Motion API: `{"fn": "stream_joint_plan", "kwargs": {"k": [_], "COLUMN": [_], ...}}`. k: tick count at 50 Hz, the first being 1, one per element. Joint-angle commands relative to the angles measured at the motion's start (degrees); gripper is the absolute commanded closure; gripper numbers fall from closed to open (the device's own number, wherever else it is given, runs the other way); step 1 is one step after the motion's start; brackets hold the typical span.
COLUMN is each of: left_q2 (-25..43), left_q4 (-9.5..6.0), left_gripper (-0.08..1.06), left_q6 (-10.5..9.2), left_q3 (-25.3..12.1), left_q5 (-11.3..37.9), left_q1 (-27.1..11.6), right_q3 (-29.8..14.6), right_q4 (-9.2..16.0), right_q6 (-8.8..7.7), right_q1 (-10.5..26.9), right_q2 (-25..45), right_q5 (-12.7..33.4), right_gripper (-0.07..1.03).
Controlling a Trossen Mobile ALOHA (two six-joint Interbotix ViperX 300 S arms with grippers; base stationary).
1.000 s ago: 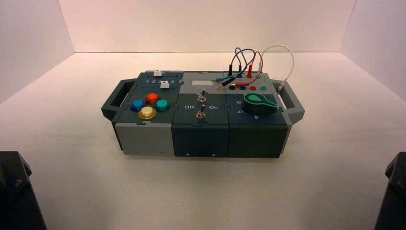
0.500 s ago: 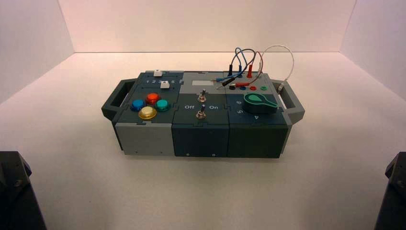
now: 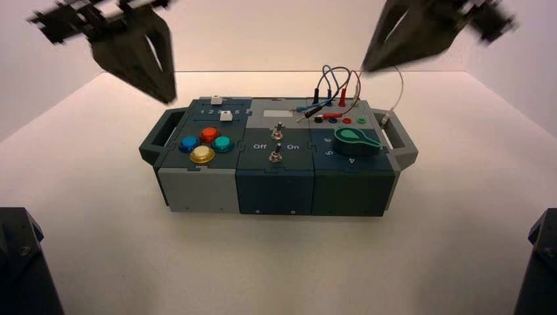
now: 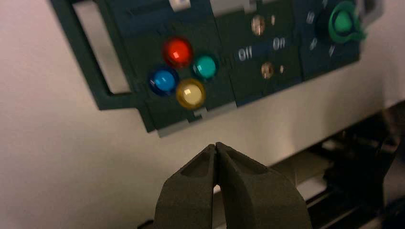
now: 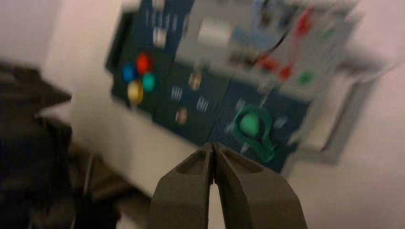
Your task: Move the box away.
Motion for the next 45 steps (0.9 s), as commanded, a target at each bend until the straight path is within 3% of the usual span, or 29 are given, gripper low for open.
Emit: {"fn": "stream_joint_plan", "kwargs": {"k": [1,5,20,45], "left_q2": [2.81,5.10,12.22,23.73], "left_q4": [-0.35,-0.44,-0.35,-0.18], "left_gripper": [1.01,1.01,1.01,1.01], "left_q6": [-0.79,-0.88,-0.18,2.99], "left_q3": [-2.46,-2.72,-3.52,-7.82], "left_q5": [0.09,-0.09,-1.76,-1.49], "left_q1": [-2.72,-4.13,-4.66,-5.62], "right_q3": [-2.20,-2.37,-3.16,-10.37], "right_q4": [2.72,3.60,3.96,4.04], "right_q6": [0.09,0.09,-0.70,-1.41], "right_q1": [4.48,6.15,6.33,6.33], "right_q2": [4.75,7.65,15.73,30.41], "right_q5": [0.70,1.67,5.10,11.43], "right_gripper": [0.99,0.99,0.99,0.99]}}
